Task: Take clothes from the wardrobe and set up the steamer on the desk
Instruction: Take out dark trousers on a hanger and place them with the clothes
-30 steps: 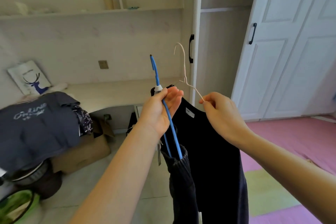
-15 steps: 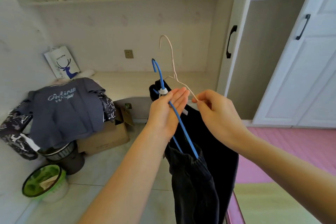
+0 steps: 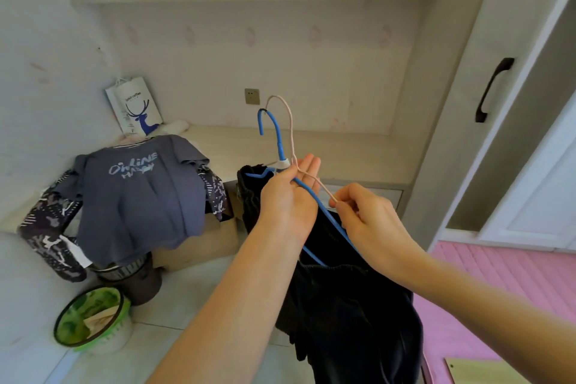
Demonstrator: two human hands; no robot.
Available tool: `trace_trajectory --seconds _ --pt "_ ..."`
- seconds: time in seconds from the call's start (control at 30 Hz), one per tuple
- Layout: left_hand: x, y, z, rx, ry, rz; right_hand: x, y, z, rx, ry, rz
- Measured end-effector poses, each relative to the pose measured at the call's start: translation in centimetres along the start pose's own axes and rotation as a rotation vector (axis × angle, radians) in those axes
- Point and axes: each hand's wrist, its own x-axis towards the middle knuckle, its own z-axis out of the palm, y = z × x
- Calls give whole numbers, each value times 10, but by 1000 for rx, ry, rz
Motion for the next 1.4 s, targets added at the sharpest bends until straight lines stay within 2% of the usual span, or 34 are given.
trace_trajectory --seconds 0.27,0.37,0.53,0.8,1.03,1.13,1.2,1.27,1.4 --pt "38 28 -36 26 97 23 60 2 43 -87 -246 72" --pt "55 41 -45 68 125 66 75 2 66 -87 -335 -3" --pt "80 56 -54 333 172 213 120 18 91 -445 -286 -258" --pt "127 98 -61 786 302 424 212 16 126 -258 -291 -442" --pt "125 147 -77 1004 337 462 273 8 157 -81 -381 -545" --pt "117 175 -107 1007 523 598 290 5 169 -69 -412 -591" --pt "114 193 -132 1199 753 791 299 2 177 -68 -445 -617" --pt "112 208 -156 1443 871 896 308 -6 185 -70 -472 -653" --pt "121 232 -206 1702 744 750 327 -23 202 -68 -481 -695"
